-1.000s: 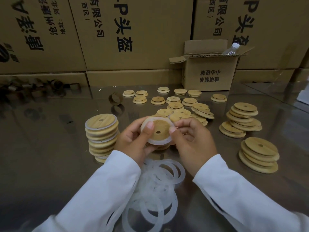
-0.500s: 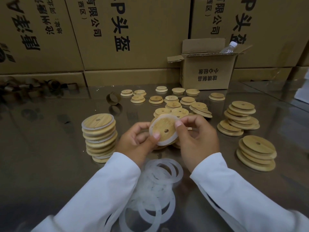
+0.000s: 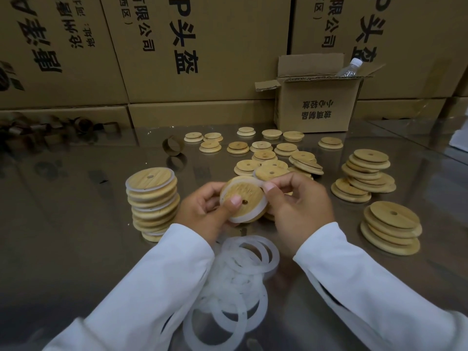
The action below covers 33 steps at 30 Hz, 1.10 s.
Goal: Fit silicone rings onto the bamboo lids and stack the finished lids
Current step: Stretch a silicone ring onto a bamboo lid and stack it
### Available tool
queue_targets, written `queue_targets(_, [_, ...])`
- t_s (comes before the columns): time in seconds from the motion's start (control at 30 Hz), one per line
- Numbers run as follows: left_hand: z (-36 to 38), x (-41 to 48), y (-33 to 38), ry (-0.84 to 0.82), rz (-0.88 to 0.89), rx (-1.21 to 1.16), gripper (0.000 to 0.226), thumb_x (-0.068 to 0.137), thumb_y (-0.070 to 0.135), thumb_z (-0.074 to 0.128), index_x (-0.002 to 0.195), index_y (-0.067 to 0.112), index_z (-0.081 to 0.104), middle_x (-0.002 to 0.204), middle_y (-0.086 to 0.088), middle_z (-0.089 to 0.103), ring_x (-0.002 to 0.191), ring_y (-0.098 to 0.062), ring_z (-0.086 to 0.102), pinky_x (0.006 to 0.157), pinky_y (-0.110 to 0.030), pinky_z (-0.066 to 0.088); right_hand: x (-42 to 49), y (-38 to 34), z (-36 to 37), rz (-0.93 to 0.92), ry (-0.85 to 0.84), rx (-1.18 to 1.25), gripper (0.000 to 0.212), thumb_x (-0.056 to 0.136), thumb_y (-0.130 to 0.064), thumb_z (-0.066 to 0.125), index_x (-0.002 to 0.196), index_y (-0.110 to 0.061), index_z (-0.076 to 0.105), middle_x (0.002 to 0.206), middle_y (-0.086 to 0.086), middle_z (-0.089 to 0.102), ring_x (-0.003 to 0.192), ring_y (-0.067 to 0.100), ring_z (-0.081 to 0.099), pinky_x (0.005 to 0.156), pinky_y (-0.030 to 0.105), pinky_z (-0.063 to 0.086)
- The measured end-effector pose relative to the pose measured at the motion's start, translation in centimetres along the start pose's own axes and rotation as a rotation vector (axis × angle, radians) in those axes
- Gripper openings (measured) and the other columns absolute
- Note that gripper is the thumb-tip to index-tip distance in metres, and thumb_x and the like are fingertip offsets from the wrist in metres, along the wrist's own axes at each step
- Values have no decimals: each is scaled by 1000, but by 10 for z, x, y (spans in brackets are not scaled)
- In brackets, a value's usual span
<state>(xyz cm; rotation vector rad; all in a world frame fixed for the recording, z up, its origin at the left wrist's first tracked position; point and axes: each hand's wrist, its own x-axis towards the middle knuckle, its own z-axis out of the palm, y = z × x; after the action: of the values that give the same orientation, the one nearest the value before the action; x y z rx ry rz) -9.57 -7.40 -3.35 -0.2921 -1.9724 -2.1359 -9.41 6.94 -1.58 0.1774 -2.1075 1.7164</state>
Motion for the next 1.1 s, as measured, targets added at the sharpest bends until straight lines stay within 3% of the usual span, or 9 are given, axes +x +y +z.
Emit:
queue_targets(0.13, [1, 0, 0, 9, -52, -92, 25, 63, 20, 65, 87, 13, 65, 74, -1, 73, 69, -14, 70, 56, -22, 55, -1, -1, 1, -36, -42, -28, 18, 89, -18, 58, 74, -28, 54, 75, -16, 58, 69, -8, 58, 55, 2, 43])
queue_targets(0.27, [2, 0, 0, 42, -33, -92, 16, 70, 14, 65, 85, 11, 63, 71, -1, 72, 67, -13, 69, 54, -21, 54, -5, -1, 2, -99, -74, -51, 16, 89, -21, 58, 78, -32, 53, 81, -21, 59, 75, -7, 60, 59, 5, 46])
queue_targets(0.43, [0, 1, -1, 64, -40, -74, 34, 53, 26, 71, 81, 12, 62, 72, -4, 72, 69, -19, 69, 56, -29, 57, -7, 1, 4, -131, -24, -60, 16, 87, -22, 60, 77, -33, 54, 79, -23, 59, 76, -10, 59, 60, -1, 42])
queue_targets(0.6, [1, -2, -2, -23, -60, -11, 42, 47, 35, 75, 84, 16, 67, 77, -5, 73, 70, -18, 69, 61, -32, 56, -7, 2, 2, -158, -12, -92, 16, 86, -22, 61, 72, -30, 57, 74, -18, 62, 73, -2, 62, 60, 8, 48])
queue_targets(0.67, [1, -2, -2, -34, -21, 2, 33, 55, 35, 72, 84, 19, 69, 76, -4, 73, 70, -15, 68, 59, -27, 54, -9, 3, 3, -174, -52, -134, 20, 86, -20, 61, 72, -32, 54, 75, -17, 62, 74, 0, 62, 63, 11, 49])
queue_targets(0.8, [0, -1, -1, -18, 7, 34, 12, 63, 33, 71, 72, 26, 71, 69, 1, 71, 64, -9, 65, 55, -21, 50, -5, 4, 3, -113, -56, -137, 24, 86, -17, 62, 68, -32, 54, 73, -19, 60, 72, -3, 60, 58, 4, 43])
queue_targets(0.9, [-2, 0, -3, -10, 21, 77, 8, 64, 35, 73, 71, 32, 71, 70, 4, 71, 67, -8, 65, 61, -24, 49, -1, 5, 0, -56, -94, -119, 25, 85, -15, 62, 67, -30, 55, 73, -16, 62, 72, -4, 58, 56, -1, 40])
queue_targets(1.0, [-3, 0, -5, -13, 27, 106, 8, 66, 36, 75, 73, 35, 70, 72, 6, 70, 70, -8, 65, 63, -25, 48, 1, 5, -2, -29, -126, -129, 23, 85, -15, 62, 68, -29, 56, 75, -16, 63, 73, -5, 57, 54, 3, 40])
queue_targets(1.1, [-3, 1, -6, -25, 39, 119, 9, 66, 34, 67, 74, 35, 69, 74, 6, 70, 71, -8, 64, 63, -26, 48, 2, 5, -2, -10, -130, -116, 21, 85, -16, 63, 69, -28, 58, 75, -17, 61, 70, -11, 55, 57, 1, 41])
